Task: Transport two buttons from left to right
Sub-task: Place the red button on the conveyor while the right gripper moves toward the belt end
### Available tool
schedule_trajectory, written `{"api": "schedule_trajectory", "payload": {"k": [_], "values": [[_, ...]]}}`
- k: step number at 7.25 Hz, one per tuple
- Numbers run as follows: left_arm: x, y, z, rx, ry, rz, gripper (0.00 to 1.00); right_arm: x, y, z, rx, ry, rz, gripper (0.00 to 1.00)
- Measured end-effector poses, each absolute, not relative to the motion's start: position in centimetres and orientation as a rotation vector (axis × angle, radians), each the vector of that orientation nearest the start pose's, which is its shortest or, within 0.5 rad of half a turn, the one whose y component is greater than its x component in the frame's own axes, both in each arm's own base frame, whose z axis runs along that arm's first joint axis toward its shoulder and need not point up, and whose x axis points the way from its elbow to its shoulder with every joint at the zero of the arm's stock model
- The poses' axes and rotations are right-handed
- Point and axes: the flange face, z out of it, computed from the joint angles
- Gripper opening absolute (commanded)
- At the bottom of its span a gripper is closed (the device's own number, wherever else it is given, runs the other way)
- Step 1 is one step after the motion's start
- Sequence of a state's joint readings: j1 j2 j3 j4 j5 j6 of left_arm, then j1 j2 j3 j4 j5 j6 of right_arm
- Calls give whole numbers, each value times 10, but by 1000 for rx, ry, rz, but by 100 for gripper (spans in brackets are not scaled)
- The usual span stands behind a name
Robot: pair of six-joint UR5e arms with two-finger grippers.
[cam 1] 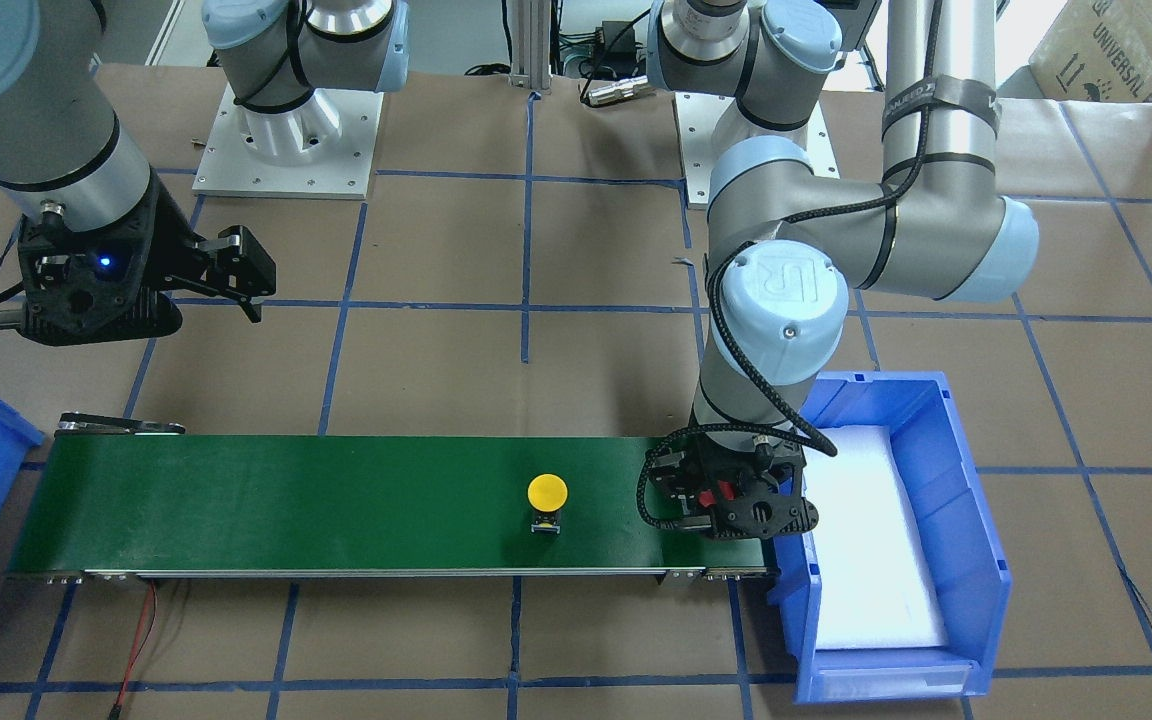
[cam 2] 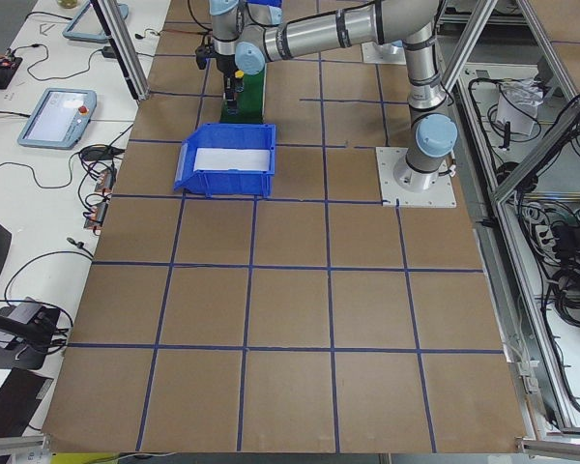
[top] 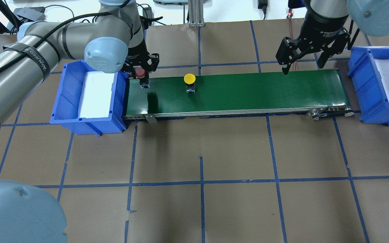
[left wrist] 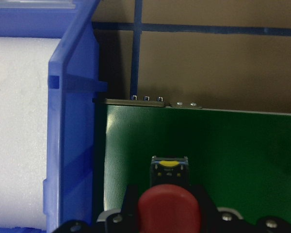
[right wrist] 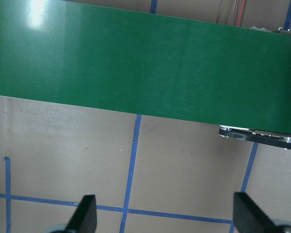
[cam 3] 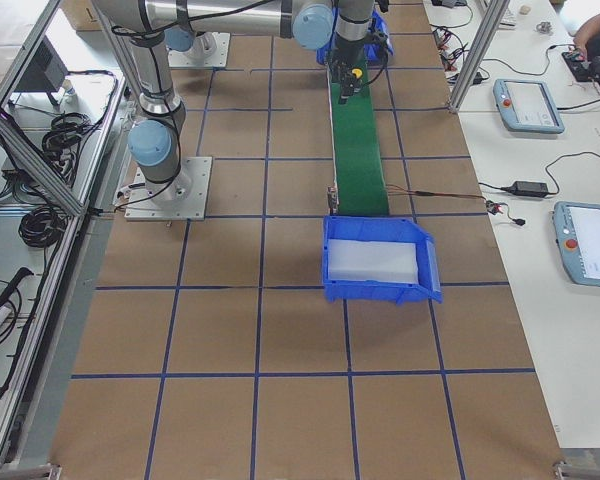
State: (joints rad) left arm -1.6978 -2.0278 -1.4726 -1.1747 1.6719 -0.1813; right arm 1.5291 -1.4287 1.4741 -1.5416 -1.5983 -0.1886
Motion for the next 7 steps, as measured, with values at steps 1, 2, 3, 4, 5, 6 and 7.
{"api": "schedule_trajectory", "payload": {"k": [1, 2, 3, 4, 5, 6, 7], "values": [[-207, -640, 300, -85, 3044, -76, 56, 100, -551, 458, -241, 3145, 125, 100], [-209, -641, 293, -88, 3043, -67, 58, 88, -553, 456, -289, 3132, 129, 100], [-209, -640, 291, -91, 3042, -58, 60, 73, -556, 453, -363, 3116, 135, 100], [-210, -639, 291, -93, 3041, -47, 83, 57, -558, 447, -441, 3091, 134, 100], [-210, -637, 293, -94, 3042, -38, 93, 44, -562, 442, -552, 3053, 109, 100], [-209, -637, 300, -97, 3044, -37, 96, 35, -569, 438, -682, 3020, 63, 100], [-207, -638, 313, -107, 3052, -43, 97, 27, -576, 432, -796, 2995, 6, 100]]}}
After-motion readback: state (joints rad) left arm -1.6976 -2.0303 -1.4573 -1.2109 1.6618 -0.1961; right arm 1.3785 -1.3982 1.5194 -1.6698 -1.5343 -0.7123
